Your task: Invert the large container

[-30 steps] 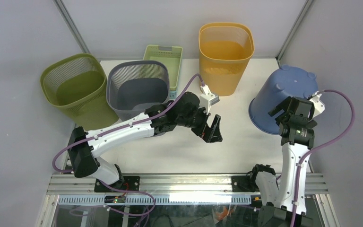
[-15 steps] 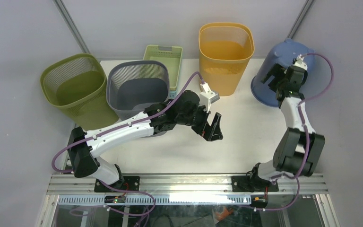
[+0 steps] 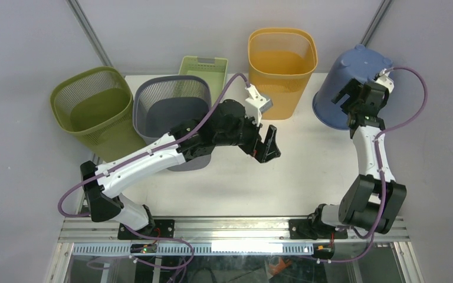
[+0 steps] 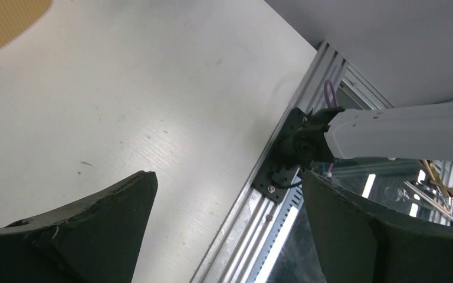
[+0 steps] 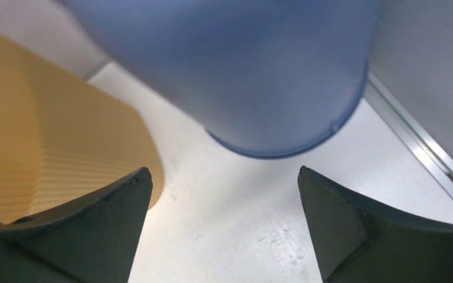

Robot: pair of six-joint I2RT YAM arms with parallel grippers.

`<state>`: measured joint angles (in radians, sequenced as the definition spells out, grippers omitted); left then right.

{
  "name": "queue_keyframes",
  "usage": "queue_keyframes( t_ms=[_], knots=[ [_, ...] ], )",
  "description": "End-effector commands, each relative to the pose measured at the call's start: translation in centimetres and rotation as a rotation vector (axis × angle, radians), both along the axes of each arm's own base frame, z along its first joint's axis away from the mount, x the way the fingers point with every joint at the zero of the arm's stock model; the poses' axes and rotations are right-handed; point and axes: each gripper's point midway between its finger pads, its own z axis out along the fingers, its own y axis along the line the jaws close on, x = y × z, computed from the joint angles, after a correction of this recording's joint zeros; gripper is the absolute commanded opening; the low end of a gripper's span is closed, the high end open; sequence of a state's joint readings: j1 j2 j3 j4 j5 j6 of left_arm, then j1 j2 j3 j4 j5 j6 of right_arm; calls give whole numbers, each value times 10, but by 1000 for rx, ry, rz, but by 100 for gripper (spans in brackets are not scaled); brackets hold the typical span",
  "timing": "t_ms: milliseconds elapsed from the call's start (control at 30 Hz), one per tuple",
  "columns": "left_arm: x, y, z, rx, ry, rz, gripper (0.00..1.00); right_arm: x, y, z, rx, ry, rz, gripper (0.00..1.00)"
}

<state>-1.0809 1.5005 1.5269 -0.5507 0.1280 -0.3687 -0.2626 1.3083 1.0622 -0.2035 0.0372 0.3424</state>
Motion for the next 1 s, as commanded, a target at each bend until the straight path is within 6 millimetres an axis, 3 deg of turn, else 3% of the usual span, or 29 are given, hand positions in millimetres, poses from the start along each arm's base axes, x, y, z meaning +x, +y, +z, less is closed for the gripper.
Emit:
queue_keyframes(
  t_ms=[0,233,367,467,567,633,733,833,967],
  knots=[
    [18,10,46,-40,-145,83,99,7,-47,-21,-42,93,-201,98],
    [68,11,91,-14,-281,198,99,73,-59,-21,9,59,-186,98],
    [87,14,125,-80,-330,235,99,74,-36,-11,35,61,-139,98],
    [106,17,144,-122,-377,265,99,51,-5,3,43,18,-75,98],
    [133,17,157,-149,-438,291,99,12,25,13,92,-2,-33,98],
    [157,19,163,-151,-479,342,99,-16,43,17,107,-6,1,98],
    [206,31,167,-191,-407,504,99,-59,57,32,97,-33,47,98],
    [248,37,157,-199,-352,613,99,-96,62,41,61,-13,71,98],
    [282,31,132,-159,-380,683,99,-130,72,62,34,-25,118,98]
  ],
)
